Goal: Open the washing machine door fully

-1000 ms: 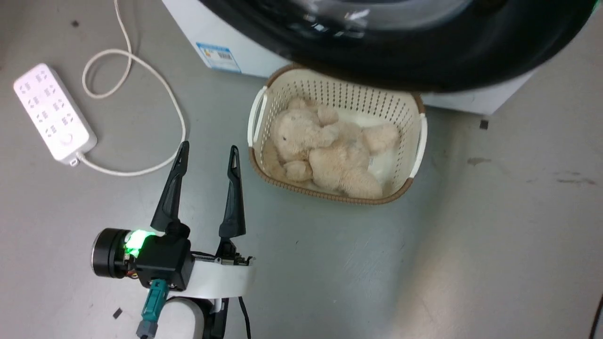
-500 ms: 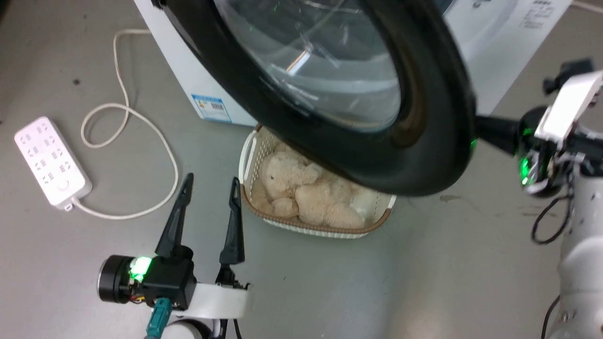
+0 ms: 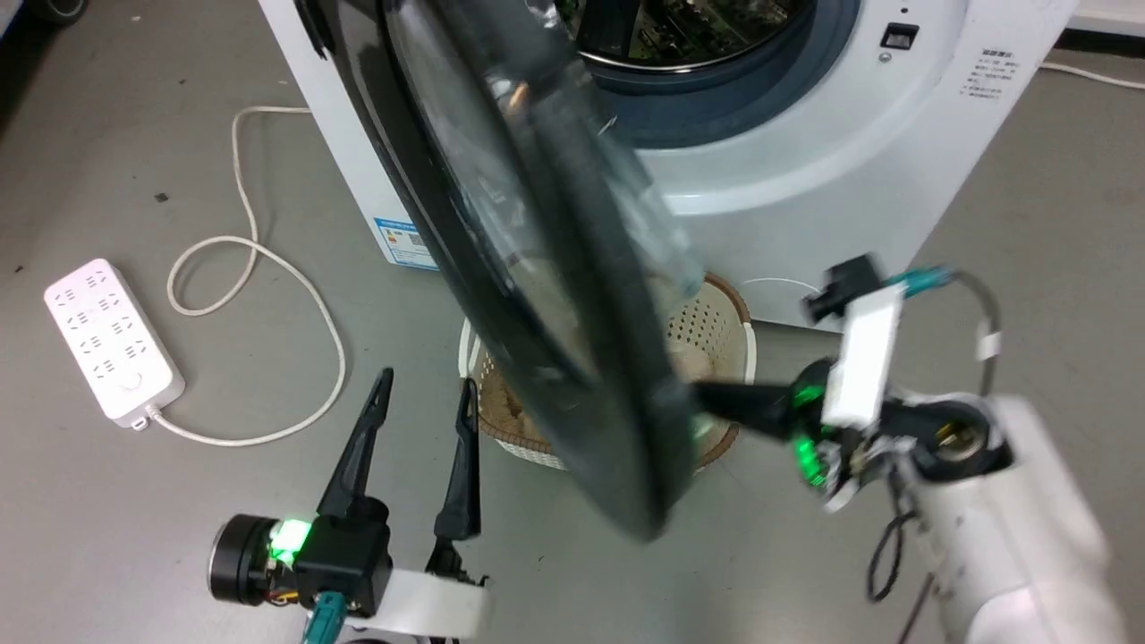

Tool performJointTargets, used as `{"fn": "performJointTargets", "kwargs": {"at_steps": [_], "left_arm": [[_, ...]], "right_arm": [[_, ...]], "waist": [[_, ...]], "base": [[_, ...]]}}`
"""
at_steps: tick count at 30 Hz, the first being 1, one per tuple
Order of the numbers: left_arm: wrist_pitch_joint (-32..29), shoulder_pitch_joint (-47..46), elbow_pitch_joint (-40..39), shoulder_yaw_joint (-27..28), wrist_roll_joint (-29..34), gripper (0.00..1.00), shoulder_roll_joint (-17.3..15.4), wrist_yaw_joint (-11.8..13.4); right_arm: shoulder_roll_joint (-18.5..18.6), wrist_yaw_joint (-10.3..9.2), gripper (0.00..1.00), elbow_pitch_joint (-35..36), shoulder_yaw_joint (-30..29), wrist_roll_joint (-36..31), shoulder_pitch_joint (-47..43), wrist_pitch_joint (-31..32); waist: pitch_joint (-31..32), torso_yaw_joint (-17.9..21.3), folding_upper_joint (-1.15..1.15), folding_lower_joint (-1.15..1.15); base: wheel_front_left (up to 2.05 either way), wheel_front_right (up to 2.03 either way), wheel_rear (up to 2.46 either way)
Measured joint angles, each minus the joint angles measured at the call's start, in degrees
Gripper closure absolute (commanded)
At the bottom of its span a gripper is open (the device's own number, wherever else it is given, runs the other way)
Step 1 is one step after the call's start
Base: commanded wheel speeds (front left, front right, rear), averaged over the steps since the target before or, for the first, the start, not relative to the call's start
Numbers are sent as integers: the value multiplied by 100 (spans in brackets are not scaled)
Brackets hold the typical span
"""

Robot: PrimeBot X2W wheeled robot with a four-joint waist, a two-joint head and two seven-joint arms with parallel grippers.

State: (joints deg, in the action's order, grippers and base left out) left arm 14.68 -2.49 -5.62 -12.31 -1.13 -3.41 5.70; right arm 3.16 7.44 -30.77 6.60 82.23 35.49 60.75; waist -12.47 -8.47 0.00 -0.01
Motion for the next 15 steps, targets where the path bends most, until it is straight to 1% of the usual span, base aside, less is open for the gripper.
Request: {"fn": "performJointTargets", "kwargs": {"at_steps": [5, 8, 10, 11, 12, 15], "left_arm": [[1, 27, 31, 11, 0, 0, 0, -34], [1, 40, 33, 31, 0, 0, -1, -34], [1, 56, 43, 37, 0, 0, -1, -34], [1, 62, 47, 41, 0, 0, -1, -34], [0, 73, 51, 44, -1, 0, -1, -35], [1, 105, 71, 98, -35, 0, 3, -41]], "right_arm": [[-13, -1, 100, 231, 633, 272, -281, -339], [-18, -1, 100, 315, 800, 347, -346, -470], [-21, -1, 100, 335, 791, 309, -349, -658], [-24, -1, 62, 350, 730, 238, -349, -818], [-24, -1, 0, 358, 644, 196, -348, -943], [41, -1, 0, 560, 414, -68, -348, -1361]], "waist": [[55, -64, 0, 1], [84, -89, 0, 1], [107, -92, 0, 1], [124, -91, 0, 1], [144, -89, 0, 1], [220, -57, 0, 1]], "base": [[0, 0, 0], [0, 0, 0], [0, 0, 0], [0, 0, 0], [0, 0, 0], [0, 0, 0]]}}
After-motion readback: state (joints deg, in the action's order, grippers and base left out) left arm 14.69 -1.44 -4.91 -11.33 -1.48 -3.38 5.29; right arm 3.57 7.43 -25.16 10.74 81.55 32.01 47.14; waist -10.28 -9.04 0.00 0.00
